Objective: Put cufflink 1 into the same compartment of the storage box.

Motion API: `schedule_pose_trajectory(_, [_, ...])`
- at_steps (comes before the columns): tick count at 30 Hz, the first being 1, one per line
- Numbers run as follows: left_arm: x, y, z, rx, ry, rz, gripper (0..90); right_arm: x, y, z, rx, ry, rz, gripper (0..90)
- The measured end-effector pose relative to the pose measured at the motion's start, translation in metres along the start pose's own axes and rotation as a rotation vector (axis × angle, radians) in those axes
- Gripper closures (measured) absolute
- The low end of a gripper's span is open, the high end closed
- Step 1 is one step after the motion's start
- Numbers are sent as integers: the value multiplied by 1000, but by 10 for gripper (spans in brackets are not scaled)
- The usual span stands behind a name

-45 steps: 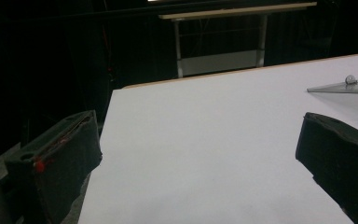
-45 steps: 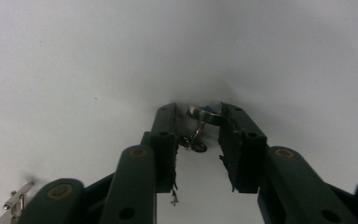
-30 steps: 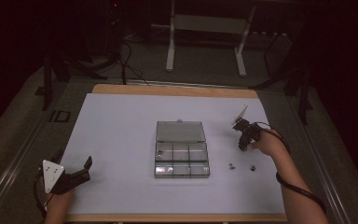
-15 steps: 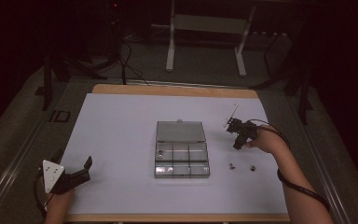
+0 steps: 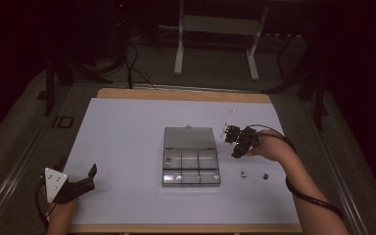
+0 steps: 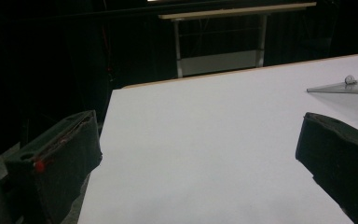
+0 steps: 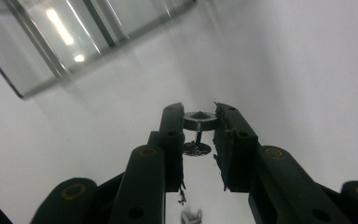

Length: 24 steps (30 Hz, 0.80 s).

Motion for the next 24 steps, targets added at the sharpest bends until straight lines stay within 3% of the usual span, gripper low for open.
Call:
schedule_pose_trajectory(7, [0, 0, 0, -1, -1, -1, 10, 18, 7, -14, 5, 68, 23, 729])
schedule_pose_trajectory(8, [0, 0, 0, -1, -1, 0, 10, 23, 5, -19, 11, 101, 16, 729])
schedule_pose_trajectory(14, [0, 0, 0, -2, -1, 0, 10, 39, 1, -30, 27, 140, 30, 729])
schedule_pose_trajectory(24, [0, 0, 0, -8, -3, 4, 10, 75, 2, -48, 40, 195, 123, 729])
Point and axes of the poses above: each handheld gripper's, and its own axes: y roughly backward along the jaws, x roughly out of its top, z roughly to its right, the point moved 4 cm from there along -y, roughly forward along the jaws, and after that the axes turned 5 degrees about y, right-handed, at the moved point
